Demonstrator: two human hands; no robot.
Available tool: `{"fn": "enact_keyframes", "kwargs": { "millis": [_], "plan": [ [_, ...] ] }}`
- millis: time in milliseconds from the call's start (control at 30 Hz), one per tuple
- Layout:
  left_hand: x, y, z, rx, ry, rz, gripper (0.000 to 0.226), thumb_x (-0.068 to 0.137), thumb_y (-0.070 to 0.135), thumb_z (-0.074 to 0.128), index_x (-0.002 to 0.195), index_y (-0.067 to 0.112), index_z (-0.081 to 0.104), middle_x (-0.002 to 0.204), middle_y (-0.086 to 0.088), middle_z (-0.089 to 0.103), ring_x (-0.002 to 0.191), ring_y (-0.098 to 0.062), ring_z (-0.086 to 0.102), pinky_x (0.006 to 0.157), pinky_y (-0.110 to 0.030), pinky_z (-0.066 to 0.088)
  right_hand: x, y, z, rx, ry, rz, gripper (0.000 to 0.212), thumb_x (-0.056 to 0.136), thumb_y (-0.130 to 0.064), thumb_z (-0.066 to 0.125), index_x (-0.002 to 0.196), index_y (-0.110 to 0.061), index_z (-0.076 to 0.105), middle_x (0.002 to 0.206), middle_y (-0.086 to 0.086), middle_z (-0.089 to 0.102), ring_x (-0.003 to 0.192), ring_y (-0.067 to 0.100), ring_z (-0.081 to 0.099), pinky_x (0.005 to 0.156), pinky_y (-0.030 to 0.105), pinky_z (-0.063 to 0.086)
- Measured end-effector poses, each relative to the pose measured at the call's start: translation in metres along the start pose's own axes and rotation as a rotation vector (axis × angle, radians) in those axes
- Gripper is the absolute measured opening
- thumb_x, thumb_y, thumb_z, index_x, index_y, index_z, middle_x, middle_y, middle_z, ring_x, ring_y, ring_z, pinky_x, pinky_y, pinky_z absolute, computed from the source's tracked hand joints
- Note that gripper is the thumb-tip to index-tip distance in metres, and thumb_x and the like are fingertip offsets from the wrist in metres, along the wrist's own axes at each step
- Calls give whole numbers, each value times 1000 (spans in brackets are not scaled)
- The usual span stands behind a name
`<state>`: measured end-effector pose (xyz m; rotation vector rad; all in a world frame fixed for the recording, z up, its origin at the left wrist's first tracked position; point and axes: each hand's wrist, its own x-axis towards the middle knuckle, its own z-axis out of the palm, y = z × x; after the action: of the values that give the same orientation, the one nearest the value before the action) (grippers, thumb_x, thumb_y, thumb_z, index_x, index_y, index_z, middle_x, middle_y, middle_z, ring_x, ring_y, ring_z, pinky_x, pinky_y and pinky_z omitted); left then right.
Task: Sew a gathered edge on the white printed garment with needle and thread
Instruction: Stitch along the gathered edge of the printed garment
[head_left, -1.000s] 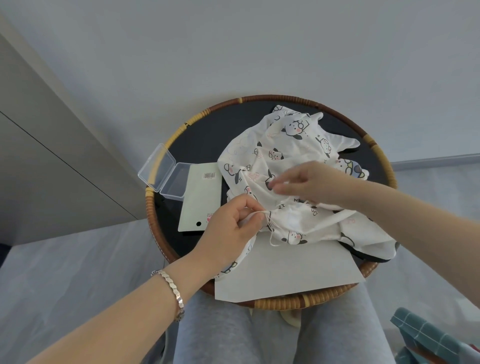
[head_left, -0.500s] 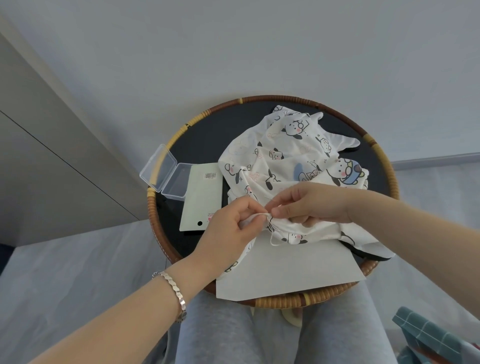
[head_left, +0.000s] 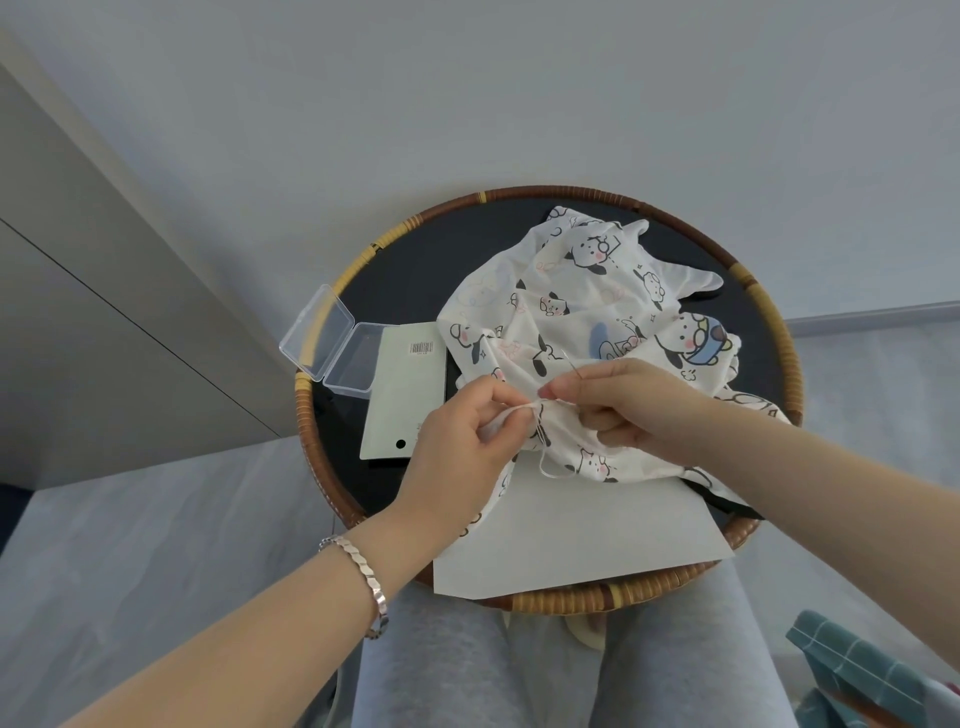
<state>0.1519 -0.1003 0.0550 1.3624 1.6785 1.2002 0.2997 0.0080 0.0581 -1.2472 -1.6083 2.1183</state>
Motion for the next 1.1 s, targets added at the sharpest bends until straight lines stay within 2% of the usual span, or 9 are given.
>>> {"fn": "enact_keyframes", "kwargs": {
  "millis": [133, 267, 467, 600, 700, 767, 867, 1000, 1100],
  "plan": [
    [0, -2, -2, -37, -33, -28, 13, 87, 15, 61, 80, 25, 59, 64, 14, 67, 65, 4, 60, 64, -6, 43, 3, -5, -3, -195, 102, -47, 11, 85, -21, 64, 80, -14, 71, 47, -5, 30, 43, 9, 23, 41, 17, 20],
    [0, -3, -5, -27, -58, -15, 10, 87, 13, 61, 81, 21, 59, 62, 15, 66, 63, 5, 58, 63, -5, 41, 1, -10, 3, -372, -42, -92, 16, 87, -26, 62, 90, -15, 73, 52, -4, 33, 42, 5, 28, 44, 15, 28],
    [0, -4, -6, -24, -68, -29, 13, 87, 12, 61, 81, 24, 60, 75, 8, 70, 72, 4, 61, 67, -6, 43, 0, -15, 7, -471, -77, -79, 14, 87, -23, 62, 74, -20, 67, 51, -8, 35, 43, 4, 31, 46, 16, 30],
    [-1, -4, -6, -17, -93, -22, 12, 88, 13, 59, 82, 23, 59, 75, 13, 69, 76, 5, 62, 69, -7, 44, 9, -11, -1, -481, 248, -46, 23, 88, -21, 59, 85, 1, 63, 55, -4, 37, 48, 10, 31, 44, 18, 28],
    [-2, -6, -8, -25, -95, -32, 7, 88, 14, 59, 85, 20, 60, 73, 14, 70, 74, 1, 63, 68, -9, 46, 21, -9, -22, -556, 479, 17, 16, 89, -19, 55, 82, -6, 61, 55, 1, 35, 46, 13, 29, 43, 19, 30],
    [-2, -8, -10, -38, -97, -44, 4, 88, 15, 60, 86, 18, 61, 73, 12, 71, 74, 0, 64, 69, -10, 47, 30, -6, -36, -626, 570, 56, 20, 89, -18, 54, 80, -3, 63, 59, 4, 37, 49, 15, 31, 47, 23, 28],
    [-1, -8, -12, -53, -119, -67, 3, 87, 16, 61, 87, 19, 61, 75, 12, 72, 76, -1, 65, 72, -11, 47, 40, 1, -50, -694, 666, 78, 28, 88, -14, 50, 97, 10, 63, 68, 9, 44, 59, 20, 38, 49, 24, 27],
    [-2, -5, -13, -40, -123, -64, 5, 88, 17, 59, 87, 21, 60, 70, 13, 70, 67, 4, 61, 65, -6, 43, 45, 6, -59, -775, 755, 132, 21, 86, -10, 44, 75, -3, 61, 64, 8, 45, 62, 24, 41, 48, 24, 27],
    [-2, -4, -16, -33, -104, -53, 4, 89, 17, 57, 90, 19, 61, 70, 10, 69, 65, 4, 59, 63, -6, 41, 46, 11, -67, -782, 800, 200, 18, 80, -9, 42, 61, -12, 43, 62, 5, 40, 70, 25, 35, 48, 24, 24]
  ]
}}
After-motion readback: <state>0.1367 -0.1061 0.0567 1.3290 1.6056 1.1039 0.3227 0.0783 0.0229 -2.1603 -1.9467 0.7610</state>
